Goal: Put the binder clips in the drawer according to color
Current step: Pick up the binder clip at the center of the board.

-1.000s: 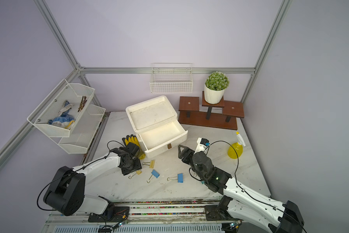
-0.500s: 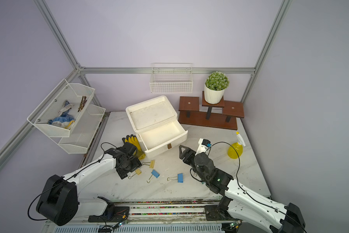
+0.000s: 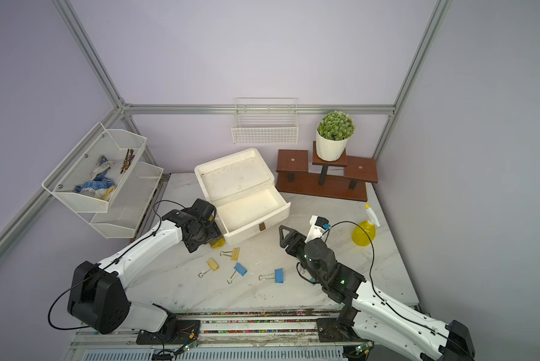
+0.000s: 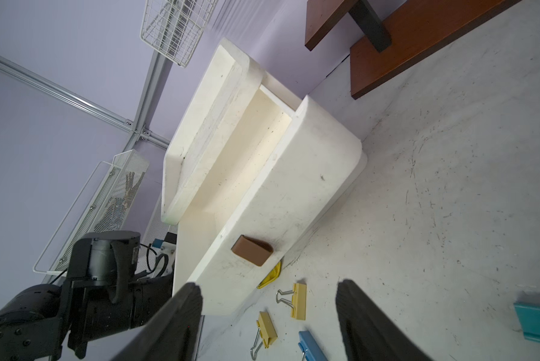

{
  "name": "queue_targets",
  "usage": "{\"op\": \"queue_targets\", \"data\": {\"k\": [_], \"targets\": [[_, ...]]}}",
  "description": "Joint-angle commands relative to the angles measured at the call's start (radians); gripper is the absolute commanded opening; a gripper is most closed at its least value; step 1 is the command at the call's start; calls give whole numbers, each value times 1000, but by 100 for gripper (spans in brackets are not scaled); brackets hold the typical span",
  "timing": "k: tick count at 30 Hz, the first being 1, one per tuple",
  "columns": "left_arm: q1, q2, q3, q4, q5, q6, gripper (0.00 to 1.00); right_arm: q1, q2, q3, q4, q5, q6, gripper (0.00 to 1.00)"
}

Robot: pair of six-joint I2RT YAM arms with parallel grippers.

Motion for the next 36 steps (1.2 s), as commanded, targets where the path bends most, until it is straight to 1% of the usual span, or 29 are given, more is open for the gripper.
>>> {"op": "queue_targets", "data": {"k": [1,3,4,6,8,9,10,11,12,13,14,15,16,18,20,22,24,28,29,30,31,33,36], "targets": [[0,-112,-45,-36,-40,283,86,4,-17,-22,-18,-3,1,74],[3,-138,-79,-15,3,375,87,4,-23,-28,-15,-3,2,74],[4,-138,-91,7,71,446,87,4,-25,-31,-8,-4,4,74],[0,-121,-97,36,158,517,85,4,-24,-35,-5,-7,7,74],[-10,-103,-96,95,282,633,83,4,-22,-36,1,-12,11,74],[-10,-83,-83,98,308,666,83,4,-22,-36,2,-14,10,74],[-13,-52,-56,79,315,743,83,4,-22,-36,1,-15,10,74],[-18,-19,-28,46,291,821,82,4,-24,-36,0,-17,10,74],[-18,22,7,-6,240,862,82,3,-26,-38,1,-15,10,74],[-18,48,29,-46,152,910,82,4,-29,-41,4,-15,10,74],[-16,53,30,-68,94,942,82,4,-31,-46,5,-15,9,74],[-5,46,27,-67,107,946,82,4,-34,-49,6,-13,10,74],[4,28,15,-54,148,968,82,5,-34,-55,5,-9,10,74],[2,9,-8,-33,147,964,83,3,-31,-61,34,-10,13,74],[5,11,-20,-25,169,968,84,2,-21,-59,41,-14,14,74],[5,39,-15,-32,221,991,86,2,-13,-54,51,-20,14,74],[12,91,0,-50,232,993,86,2,-4,-47,59,-20,10,74],[-19,179,16,-69,240,999,87,0,4,-37,62,-11,0,75],[-19,186,17,-71,242,1000,88,-1,5,-37,64,-11,-1,75],[-20,190,17,-72,245,1001,97,-1,7,-38,63,-12,-1,75],[-20,196,17,-72,250,1002,100,-2,6,-38,61,-12,1,75],[-21,220,21,-77,261,1007,100,-4,5,-43,63,-12,6,75],[-18,266,28,-86,225,992,100,-8,2,-51,68,-11,12,75]]}}
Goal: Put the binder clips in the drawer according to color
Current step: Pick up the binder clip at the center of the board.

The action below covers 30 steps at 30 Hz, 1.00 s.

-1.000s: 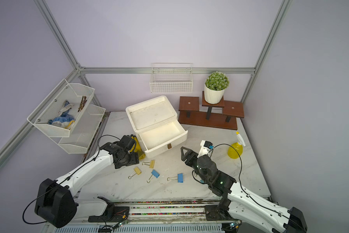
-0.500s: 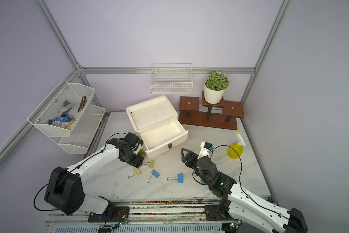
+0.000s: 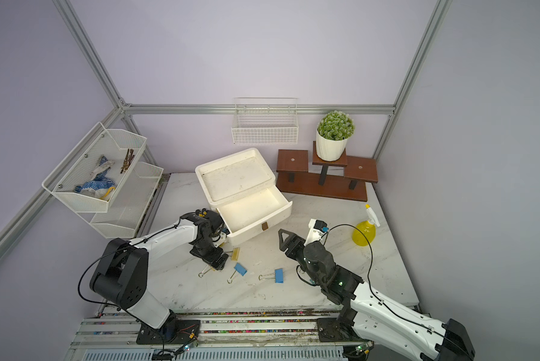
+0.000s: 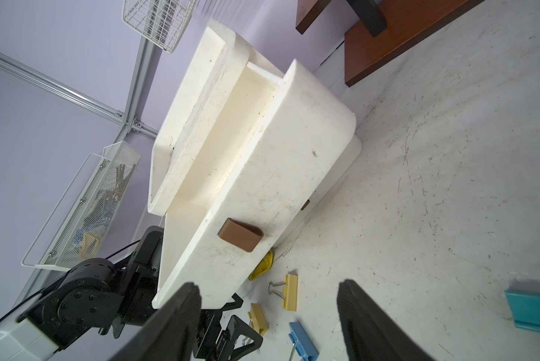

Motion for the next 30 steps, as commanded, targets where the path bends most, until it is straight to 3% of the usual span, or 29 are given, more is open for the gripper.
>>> {"op": "queue_targets", "data": {"k": [1,8,19,25,30], "targets": [[-3,41,35,-10,-3,14,99,-6,-2,1,31,7,4,75],[-12,120,61,-25,-48,15,89,-16,5,1,29,1,3,75],[-67,50,30,71,-105,79,81,-19,4,2,24,0,8,75],[-76,65,26,84,-114,82,53,-19,6,11,16,1,7,75],[-77,59,30,52,-136,76,42,-18,4,13,6,12,5,75]]}}
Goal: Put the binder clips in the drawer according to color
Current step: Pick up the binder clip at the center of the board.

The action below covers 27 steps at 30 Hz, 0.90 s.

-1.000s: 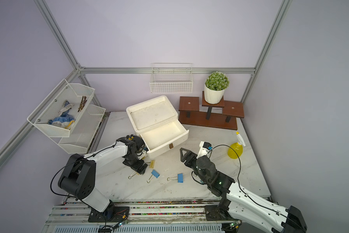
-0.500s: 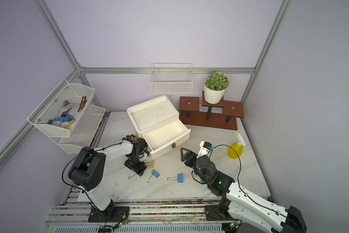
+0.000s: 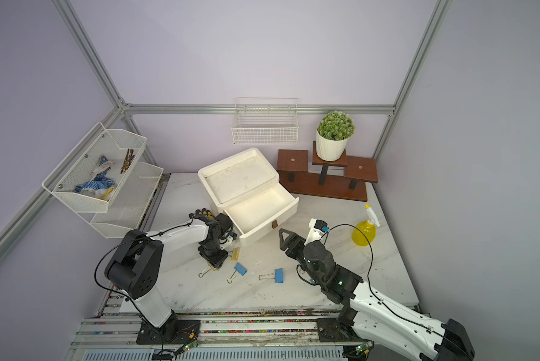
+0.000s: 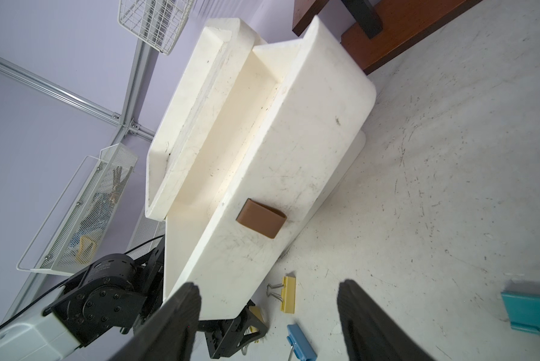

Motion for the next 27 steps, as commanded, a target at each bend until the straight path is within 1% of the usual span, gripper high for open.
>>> {"op": "queue_targets", "data": {"k": [1,3,7,9,13,15,16,17,18,21,23,25,27], "targets": [[-11,-36,6,9,-29,3,40,-4,-1,13,5,14,5,75],[-18,-50,12,2,-31,-13,36,-4,2,14,5,14,6,75],[-50,-107,18,-18,-39,-80,36,-4,7,8,7,10,9,75],[-74,-160,-3,-24,-35,-122,34,-4,8,7,9,8,11,75],[-140,-284,-5,-29,-27,-251,32,-3,2,5,11,12,12,75],[-210,-313,5,-52,-117,-290,31,-4,0,5,12,15,16,75],[-228,-308,29,-82,-139,-304,31,-4,0,5,14,17,15,75],[-234,-288,62,-133,-175,-353,31,-4,1,9,13,17,16,75],[-232,-269,86,-175,-187,-389,31,-4,3,10,14,17,16,75],[-229,-191,129,-267,-158,-447,31,-4,4,11,17,19,18,75],[-229,-140,116,-320,-143,-502,27,-4,0,10,18,21,22,75],[-229,-140,77,-323,-116,-548,26,-3,-4,11,18,24,21,75],[-233,-179,70,-319,-101,-592,25,-4,-6,9,20,28,19,75]]}}
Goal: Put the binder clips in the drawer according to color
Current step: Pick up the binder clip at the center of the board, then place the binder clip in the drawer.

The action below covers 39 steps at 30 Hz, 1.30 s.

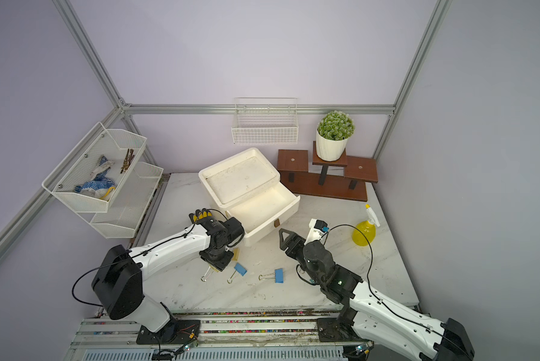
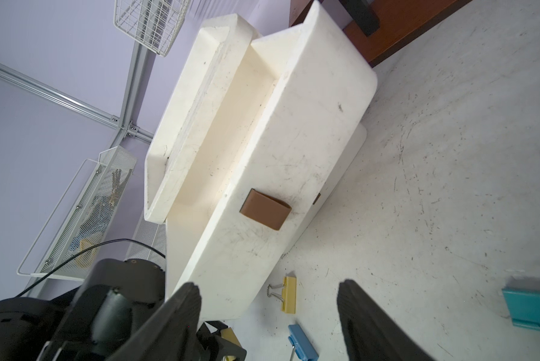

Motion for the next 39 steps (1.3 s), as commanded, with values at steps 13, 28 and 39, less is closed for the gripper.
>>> {"op": "queue_targets", "data": {"k": [13,28,39], "targets": [[-19,-359,364,-73,10,-243,19,-5,-27,30,-17,27,-29,75],[-120,181,863,219,-169,-56,24,-5,-155,58,-157,67,-49,75],[-120,214,776,230,-199,-89,43,-5,-147,54,-151,58,-43,75]]}}
